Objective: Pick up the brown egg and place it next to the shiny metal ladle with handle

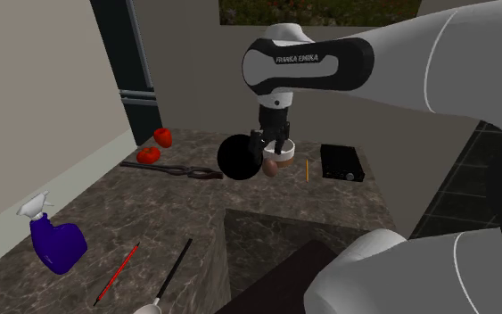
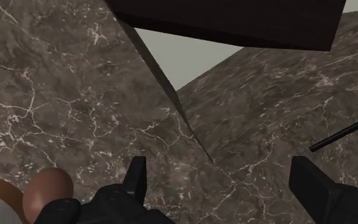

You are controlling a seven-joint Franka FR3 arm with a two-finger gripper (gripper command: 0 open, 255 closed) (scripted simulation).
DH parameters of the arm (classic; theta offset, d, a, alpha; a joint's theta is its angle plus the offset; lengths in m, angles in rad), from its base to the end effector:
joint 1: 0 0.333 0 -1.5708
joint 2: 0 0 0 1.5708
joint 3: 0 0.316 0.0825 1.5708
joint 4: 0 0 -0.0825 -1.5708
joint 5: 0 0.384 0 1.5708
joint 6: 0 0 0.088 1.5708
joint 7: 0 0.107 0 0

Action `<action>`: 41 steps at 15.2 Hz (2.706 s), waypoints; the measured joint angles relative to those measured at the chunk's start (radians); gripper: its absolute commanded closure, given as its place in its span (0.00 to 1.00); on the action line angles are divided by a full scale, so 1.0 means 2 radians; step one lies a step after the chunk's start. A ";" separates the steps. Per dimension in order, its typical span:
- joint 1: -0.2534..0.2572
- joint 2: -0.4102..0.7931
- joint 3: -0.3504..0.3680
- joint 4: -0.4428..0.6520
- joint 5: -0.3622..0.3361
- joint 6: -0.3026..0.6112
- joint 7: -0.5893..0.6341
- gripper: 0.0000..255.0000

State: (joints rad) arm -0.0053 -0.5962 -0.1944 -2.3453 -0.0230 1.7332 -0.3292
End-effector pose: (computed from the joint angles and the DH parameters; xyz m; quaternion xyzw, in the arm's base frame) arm 0.3623 -0.0861 0.5408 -0.9955 -0.0837 0.0013 0.0447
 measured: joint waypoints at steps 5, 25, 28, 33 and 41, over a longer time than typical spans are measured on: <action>0.008 0.101 -0.065 0.056 0.006 0.014 -0.111 0.00; -0.074 0.582 -0.123 0.462 0.156 -0.084 -0.486 0.00; -0.071 0.574 -0.123 0.446 0.156 -0.066 -0.490 0.00; -0.068 0.568 -0.121 0.427 0.157 -0.046 -0.492 0.00; -0.066 0.571 -0.120 0.416 0.156 -0.042 -0.491 1.00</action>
State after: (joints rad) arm -0.1373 0.5465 -0.4343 -1.5143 0.2896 1.6500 -1.3117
